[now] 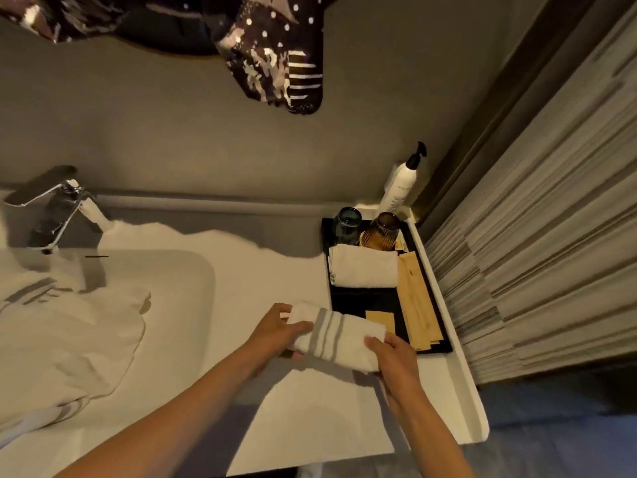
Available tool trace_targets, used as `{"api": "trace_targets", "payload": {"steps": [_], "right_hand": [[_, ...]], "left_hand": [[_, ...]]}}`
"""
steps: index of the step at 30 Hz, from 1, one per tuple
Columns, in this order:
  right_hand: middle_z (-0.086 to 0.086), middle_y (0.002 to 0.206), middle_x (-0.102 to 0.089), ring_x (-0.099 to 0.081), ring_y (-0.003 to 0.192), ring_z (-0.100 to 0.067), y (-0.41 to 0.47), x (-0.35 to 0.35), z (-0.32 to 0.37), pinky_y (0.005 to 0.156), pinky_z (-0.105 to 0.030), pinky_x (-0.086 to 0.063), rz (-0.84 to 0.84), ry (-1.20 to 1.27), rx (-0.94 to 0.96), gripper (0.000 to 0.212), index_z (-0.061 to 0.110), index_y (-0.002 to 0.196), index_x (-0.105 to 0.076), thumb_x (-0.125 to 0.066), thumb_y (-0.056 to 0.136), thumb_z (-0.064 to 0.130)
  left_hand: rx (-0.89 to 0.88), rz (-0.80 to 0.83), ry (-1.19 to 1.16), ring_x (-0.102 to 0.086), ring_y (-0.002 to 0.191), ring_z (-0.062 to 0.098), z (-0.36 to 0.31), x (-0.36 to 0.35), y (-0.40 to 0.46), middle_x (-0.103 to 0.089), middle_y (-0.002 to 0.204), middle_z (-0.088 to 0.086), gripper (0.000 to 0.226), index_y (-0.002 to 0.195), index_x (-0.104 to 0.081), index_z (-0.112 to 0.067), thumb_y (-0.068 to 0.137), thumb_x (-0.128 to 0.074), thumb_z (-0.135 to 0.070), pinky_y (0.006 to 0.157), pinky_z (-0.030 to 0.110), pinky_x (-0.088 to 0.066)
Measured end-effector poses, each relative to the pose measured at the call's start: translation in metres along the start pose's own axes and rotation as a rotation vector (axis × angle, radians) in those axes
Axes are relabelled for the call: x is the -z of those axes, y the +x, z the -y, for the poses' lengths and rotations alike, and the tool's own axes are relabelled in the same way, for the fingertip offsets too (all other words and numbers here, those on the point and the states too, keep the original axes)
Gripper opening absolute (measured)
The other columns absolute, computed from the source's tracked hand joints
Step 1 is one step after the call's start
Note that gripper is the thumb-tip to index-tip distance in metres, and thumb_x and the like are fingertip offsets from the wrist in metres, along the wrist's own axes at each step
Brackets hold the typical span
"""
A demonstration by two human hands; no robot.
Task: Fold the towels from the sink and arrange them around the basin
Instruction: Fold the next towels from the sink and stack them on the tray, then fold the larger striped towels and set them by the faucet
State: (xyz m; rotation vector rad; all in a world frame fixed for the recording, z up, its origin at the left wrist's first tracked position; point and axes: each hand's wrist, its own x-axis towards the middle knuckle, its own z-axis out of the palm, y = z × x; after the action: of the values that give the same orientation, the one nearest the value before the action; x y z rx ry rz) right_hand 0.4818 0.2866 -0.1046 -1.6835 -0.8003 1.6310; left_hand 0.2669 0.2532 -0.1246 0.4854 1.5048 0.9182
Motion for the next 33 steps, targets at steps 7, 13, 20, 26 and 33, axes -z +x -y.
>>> {"api": "trace_targets", "payload": {"steps": [7, 13, 20, 26, 33], "right_hand": [[-0.007, 0.118, -0.066, -0.061, 0.095, -0.02, 0.086, 0.035, 0.052, 0.083, -0.031, -0.051, -0.108, -0.388, 0.162, 0.03, 0.015, 0.118, -0.061, -0.067, 0.09, 0.025], [-0.006, 0.126, -0.06, -0.054, 0.115, -0.026, 0.113, 0.05, 0.045, 0.092, -0.046, -0.05, -0.215, -0.874, 0.714, 0.04, 0.014, 0.129, -0.057, -0.058, 0.093, 0.032], [-0.003, 0.141, -0.056, -0.047, 0.134, -0.026, 0.111, 0.049, 0.006, 0.109, -0.047, -0.038, 0.066, -1.401, 0.853, 0.04, 0.018, 0.127, -0.064, -0.061, 0.087, 0.018], [-0.005, 0.115, -0.071, -0.057, 0.121, -0.029, 0.106, 0.042, 0.03, 0.105, -0.048, -0.042, -0.026, -1.33, 0.902, 0.028, 0.013, 0.107, -0.073, -0.055, 0.086, 0.021], [0.002, 0.121, -0.065, -0.048, 0.125, -0.017, 0.064, -0.049, 0.048, 0.106, -0.033, -0.037, 0.124, -1.139, 1.029, 0.026, 0.02, 0.114, -0.068, -0.05, 0.096, 0.024]], "left_hand": [[-0.136, -0.207, 0.269, -0.062, 0.091, 0.019, -0.022, -0.077, 0.042, -0.063, 0.117, 0.011, 0.046, 0.123, -0.047, -0.01, 0.089, -0.069, -0.032, 0.056, 0.014, -0.052], [-0.9, -0.414, 1.165, -0.053, 0.114, 0.023, -0.011, -0.09, 0.05, -0.054, 0.129, 0.001, 0.032, 0.122, -0.056, -0.02, 0.093, -0.053, -0.034, 0.094, 0.037, -0.046], [-0.724, -0.046, 1.694, -0.048, 0.135, 0.023, 0.009, -0.101, 0.06, -0.058, 0.14, 0.004, 0.054, 0.134, -0.059, -0.018, 0.089, -0.037, -0.04, 0.109, 0.047, -0.039], [-0.892, -0.041, 1.489, -0.043, 0.134, 0.023, -0.013, -0.094, 0.053, -0.051, 0.141, 0.004, 0.037, 0.129, -0.055, -0.016, 0.094, -0.048, -0.028, 0.114, 0.04, -0.029], [-0.802, -0.243, 1.31, -0.056, 0.104, 0.018, -0.024, -0.02, 0.017, -0.063, 0.119, -0.002, 0.036, 0.108, -0.063, -0.02, 0.098, -0.034, -0.04, 0.09, 0.029, -0.045]]}}
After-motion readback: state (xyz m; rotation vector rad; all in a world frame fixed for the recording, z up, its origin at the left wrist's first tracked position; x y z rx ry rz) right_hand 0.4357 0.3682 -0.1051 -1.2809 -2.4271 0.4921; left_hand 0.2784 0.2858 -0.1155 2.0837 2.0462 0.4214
